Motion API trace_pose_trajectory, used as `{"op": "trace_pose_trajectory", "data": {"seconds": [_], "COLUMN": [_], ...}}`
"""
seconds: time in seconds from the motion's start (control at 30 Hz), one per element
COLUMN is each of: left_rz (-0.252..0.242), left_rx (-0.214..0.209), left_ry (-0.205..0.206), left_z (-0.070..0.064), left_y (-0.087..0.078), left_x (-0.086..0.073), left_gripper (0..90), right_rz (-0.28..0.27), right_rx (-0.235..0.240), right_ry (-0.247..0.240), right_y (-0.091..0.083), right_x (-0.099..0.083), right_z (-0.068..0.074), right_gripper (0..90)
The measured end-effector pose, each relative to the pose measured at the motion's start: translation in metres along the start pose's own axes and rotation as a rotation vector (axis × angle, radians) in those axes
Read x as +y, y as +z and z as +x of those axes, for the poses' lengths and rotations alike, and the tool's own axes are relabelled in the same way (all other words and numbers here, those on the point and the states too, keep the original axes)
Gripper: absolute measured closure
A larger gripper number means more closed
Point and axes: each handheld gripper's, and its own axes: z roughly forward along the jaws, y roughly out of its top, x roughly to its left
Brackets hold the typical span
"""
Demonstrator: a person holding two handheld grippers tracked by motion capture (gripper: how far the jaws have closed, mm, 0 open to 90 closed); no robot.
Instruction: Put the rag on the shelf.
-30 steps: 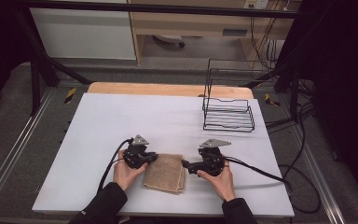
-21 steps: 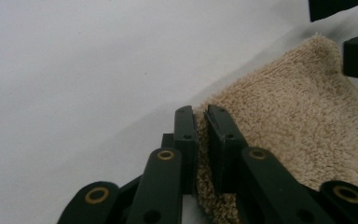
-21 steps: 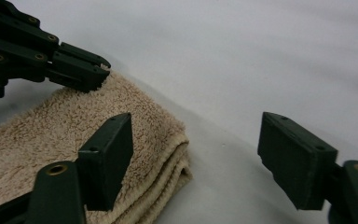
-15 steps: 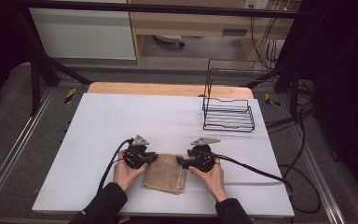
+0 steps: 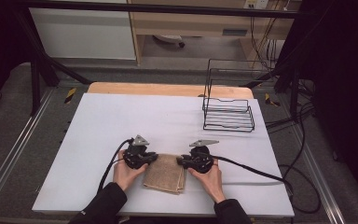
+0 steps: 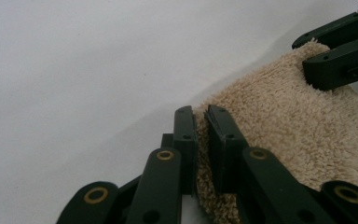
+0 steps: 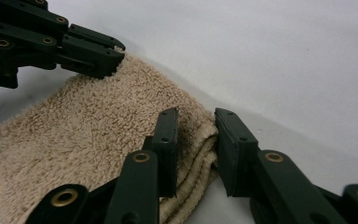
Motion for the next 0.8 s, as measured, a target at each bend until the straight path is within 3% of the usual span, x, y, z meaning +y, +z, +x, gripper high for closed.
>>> {"op": "trace_pose_trajectory", "data": {"seconds": [0.27,0.8], "left_rz": [-0.002,-0.011], "left_rx": [-0.005,-0.024], "left_ry": [0.005,-0.012], "left_z": [0.0006,0.0022], "left_y": [-0.0001,-0.0044], "left_x": [-0.0002,0.0004], "left_gripper": [81.6,84.3], "right_rz": [0.013,-0.005], "right_rx": [0.024,0.026], "right_ry": [0.033,0.040], "right_y": [0.0007,-0.0026], "right_x": [0.0000,0.0011], "right_z": [0.0003,0.0012], "right_gripper": [80.2,83.6]}}
